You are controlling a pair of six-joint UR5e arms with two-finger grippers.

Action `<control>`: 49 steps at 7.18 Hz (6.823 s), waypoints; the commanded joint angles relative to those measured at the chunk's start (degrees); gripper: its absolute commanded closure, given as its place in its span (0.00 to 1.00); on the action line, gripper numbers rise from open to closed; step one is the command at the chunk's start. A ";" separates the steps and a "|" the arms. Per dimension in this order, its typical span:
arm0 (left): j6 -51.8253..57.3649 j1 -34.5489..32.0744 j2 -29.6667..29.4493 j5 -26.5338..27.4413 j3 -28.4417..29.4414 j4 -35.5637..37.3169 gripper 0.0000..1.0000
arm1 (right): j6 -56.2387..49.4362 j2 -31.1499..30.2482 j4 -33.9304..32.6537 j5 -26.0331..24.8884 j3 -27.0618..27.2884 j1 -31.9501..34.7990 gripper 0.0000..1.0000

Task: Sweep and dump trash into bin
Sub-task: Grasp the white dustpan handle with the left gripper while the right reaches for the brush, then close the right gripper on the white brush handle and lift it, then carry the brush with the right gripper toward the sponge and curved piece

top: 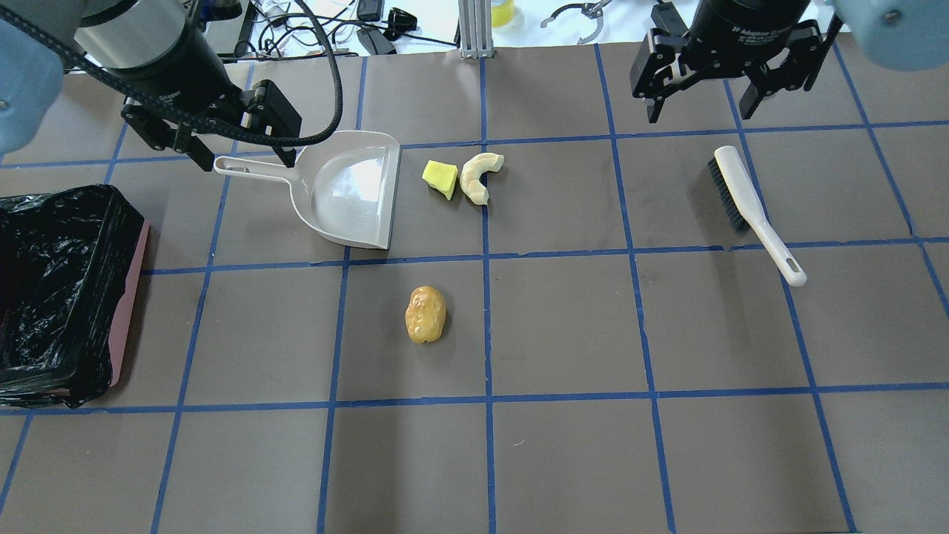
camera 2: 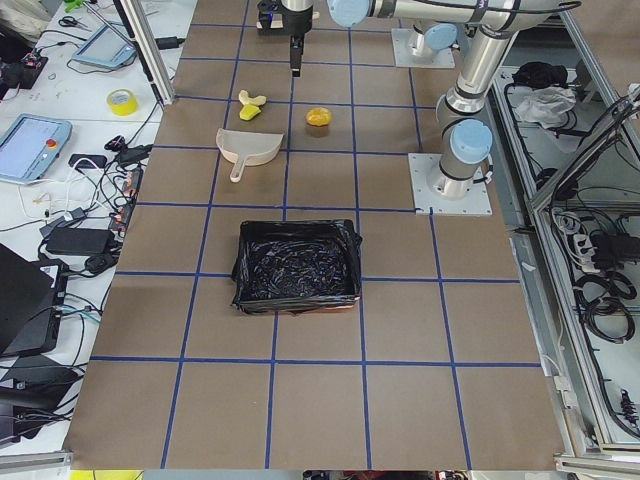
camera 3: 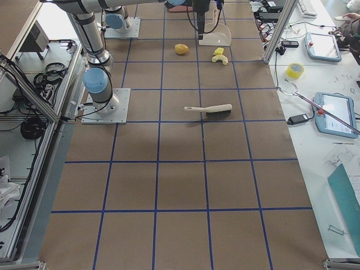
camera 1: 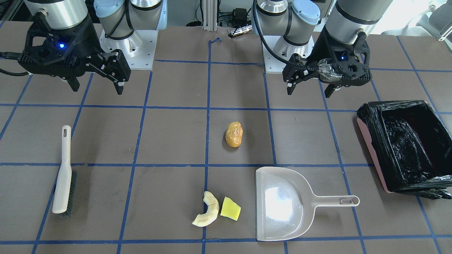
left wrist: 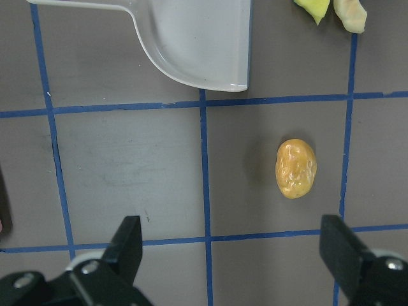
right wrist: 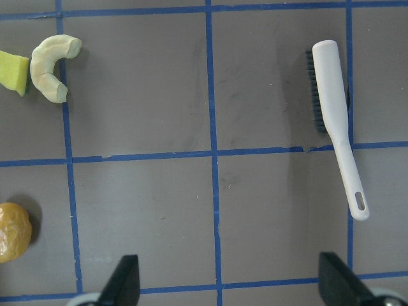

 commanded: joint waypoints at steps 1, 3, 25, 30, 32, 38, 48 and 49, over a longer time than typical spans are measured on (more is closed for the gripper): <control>0.00 0.01 0.45 -0.09 -0.06 -0.09 0.00 | -0.38 0.52 -0.60 0.21 0.34 0.10 0.00; 6.44 0.88 -0.77 -0.09 -0.24 2.61 0.00 | -10.88 0.70 -0.61 0.03 0.70 -1.47 0.01; 94.21 9.59 -30.13 4.48 -3.14 38.14 1.00 | -40.55 11.07 -37.96 -0.57 32.51 -24.34 0.40; 99.50 9.33 -27.23 4.39 -7.70 40.16 1.00 | -39.50 11.08 -38.14 -0.58 32.43 -24.42 0.75; 99.14 9.41 -27.58 4.48 -7.18 39.99 1.00 | -36.00 10.63 -38.31 1.17 31.73 -23.81 0.79; 98.70 9.24 -27.50 4.66 -7.09 39.99 1.00 | -5.99 9.48 -26.48 3.45 21.64 -4.16 0.82; 98.00 9.15 -27.14 5.71 -7.44 39.81 1.00 | 16.47 31.44 -27.50 6.62 1.42 14.05 0.85; 98.00 9.07 -27.14 5.71 -7.44 39.81 1.00 | 18.41 32.77 -27.50 6.62 -0.25 15.90 0.85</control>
